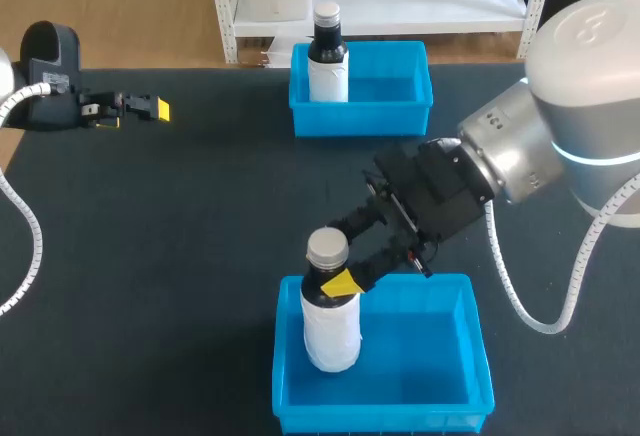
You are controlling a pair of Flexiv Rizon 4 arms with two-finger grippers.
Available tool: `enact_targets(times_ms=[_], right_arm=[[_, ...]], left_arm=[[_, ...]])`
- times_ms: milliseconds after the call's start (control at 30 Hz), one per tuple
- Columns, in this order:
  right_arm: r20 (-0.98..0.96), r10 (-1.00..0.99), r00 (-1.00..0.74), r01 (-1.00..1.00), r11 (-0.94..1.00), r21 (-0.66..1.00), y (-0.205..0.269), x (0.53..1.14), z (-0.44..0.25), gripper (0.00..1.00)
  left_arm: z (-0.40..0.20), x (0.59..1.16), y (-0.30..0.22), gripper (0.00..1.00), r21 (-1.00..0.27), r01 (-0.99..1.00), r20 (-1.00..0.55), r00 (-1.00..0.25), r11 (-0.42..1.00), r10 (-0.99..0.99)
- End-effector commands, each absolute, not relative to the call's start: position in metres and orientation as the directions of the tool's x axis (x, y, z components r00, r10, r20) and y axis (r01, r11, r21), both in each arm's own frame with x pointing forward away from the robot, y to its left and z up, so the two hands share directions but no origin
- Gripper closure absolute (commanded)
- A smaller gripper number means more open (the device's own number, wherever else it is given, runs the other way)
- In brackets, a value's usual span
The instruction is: Pick up the bottle, and place it in the far bin if it is heavy, or in the near bin if it is light.
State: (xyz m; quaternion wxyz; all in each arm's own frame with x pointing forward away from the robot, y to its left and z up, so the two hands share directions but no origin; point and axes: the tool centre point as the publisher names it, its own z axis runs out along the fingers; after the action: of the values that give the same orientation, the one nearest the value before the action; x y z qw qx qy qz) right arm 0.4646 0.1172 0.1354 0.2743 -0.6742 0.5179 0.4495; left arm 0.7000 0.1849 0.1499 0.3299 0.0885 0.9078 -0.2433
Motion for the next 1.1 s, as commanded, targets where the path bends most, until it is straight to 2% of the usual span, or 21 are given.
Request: enact_targets(times_ms=[33, 100, 133, 200, 267, 667, 1100], right_arm=[[-0.889, -0.453, 0.065, -0.942, -0.321, 0.095, 0.118, 0.466, 0.134, 0.80], [-0.888, -0.454, 0.069, -0.941, -0.326, 0.094, 0.118, 0.466, 0.134, 0.56], [-0.888, -0.455, 0.070, -0.940, -0.327, 0.093, 0.118, 0.466, 0.134, 0.50], [-0.887, -0.456, 0.072, -0.940, -0.328, 0.093, 0.118, 0.466, 0.133, 0.08], [-0.887, -0.457, 0.072, -0.940, -0.329, 0.093, 0.118, 0.466, 0.133, 0.00], [-0.870, -0.487, 0.082, -0.938, -0.334, 0.098, 0.110, 0.469, 0.136, 0.00], [-0.803, -0.596, 0.010, -0.976, -0.181, 0.122, 0.041, 0.510, 0.140, 0.00]], left_arm=[[0.150, 0.700, 0.185, 0.00, -0.383, 0.321, -0.642, -0.767, 0.866, 0.000], [0.150, 0.700, 0.185, 0.00, -0.383, 0.321, -0.642, -0.767, 0.866, 0.000], [0.150, 0.700, 0.185, 0.00, -0.383, 0.321, -0.642, -0.767, 0.866, 0.000], [0.150, 0.700, 0.185, 0.00, -0.383, 0.321, -0.642, -0.767, 0.866, 0.000], [0.150, 0.700, 0.185, 0.00, -0.383, 0.321, -0.642, -0.767, 0.866, 0.000], [0.150, 0.700, 0.185, 0.00, -0.383, 0.321, -0.642, -0.767, 0.866, 0.000], [0.150, 0.700, 0.185, 0.00, -0.383, 0.321, -0.642, -0.767, 0.866, 0.000]])
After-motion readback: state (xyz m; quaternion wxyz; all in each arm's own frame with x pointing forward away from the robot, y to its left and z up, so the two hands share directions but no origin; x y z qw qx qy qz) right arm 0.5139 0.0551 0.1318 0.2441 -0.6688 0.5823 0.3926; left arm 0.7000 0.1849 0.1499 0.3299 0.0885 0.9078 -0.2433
